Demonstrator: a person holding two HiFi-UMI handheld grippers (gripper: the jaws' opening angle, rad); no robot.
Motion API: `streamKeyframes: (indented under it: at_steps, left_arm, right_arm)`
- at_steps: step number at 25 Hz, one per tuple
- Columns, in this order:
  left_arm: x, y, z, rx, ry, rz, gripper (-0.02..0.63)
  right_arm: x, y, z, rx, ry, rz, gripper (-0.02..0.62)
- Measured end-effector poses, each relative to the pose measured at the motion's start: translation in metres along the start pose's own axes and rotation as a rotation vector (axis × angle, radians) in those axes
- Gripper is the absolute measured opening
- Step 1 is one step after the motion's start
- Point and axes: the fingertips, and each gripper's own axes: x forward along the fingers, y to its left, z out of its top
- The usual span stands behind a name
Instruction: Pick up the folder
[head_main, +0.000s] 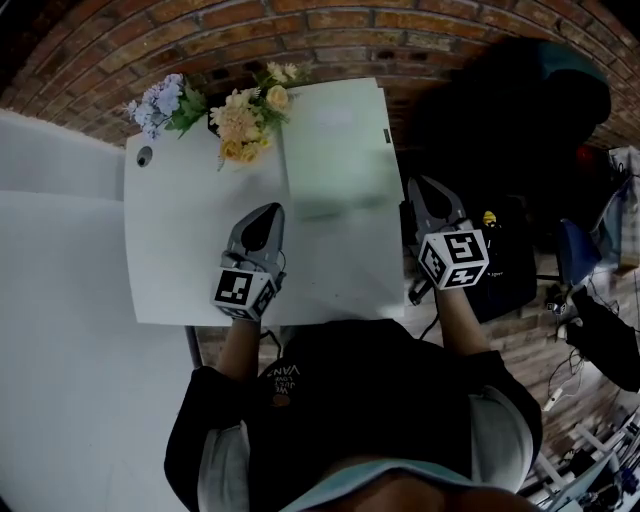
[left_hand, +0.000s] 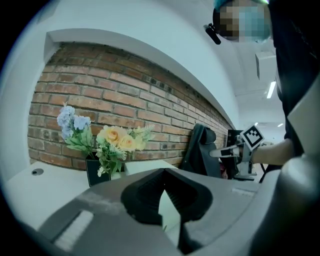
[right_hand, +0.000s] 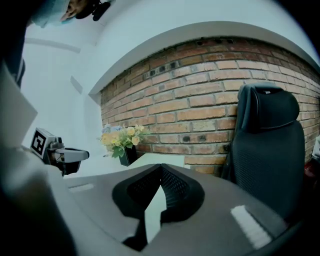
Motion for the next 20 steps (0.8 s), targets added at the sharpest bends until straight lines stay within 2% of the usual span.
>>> streamKeyframes:
  at_steps: [6, 15, 18, 20]
  left_arm:
    - [0.02, 0.017, -0.023, -0.031, 0.038, 0.04, 0.0]
    - [0.047, 0.037, -0.045, -0.132, 0.114, 0.072, 0.015]
    - [0.056, 0.041, -0.051, -0.146, 0.131, 0.083, 0.057]
    - [0.061, 0.043, -0.056, -0.158, 0.148, 0.088, 0.12]
  right_arm:
    - [0.025, -0.012, -0.025, 0.05, 0.056, 0.026, -0.002]
    - [0.057, -0.022, -0.051, 0.082, 0.123, 0.067, 0.0]
    - [0.065, -0.025, -0.058, 0.083, 0.144, 0.075, 0.008]
    - [0.069, -0.028, -0.061, 0.09, 0.158, 0.071, 0.043]
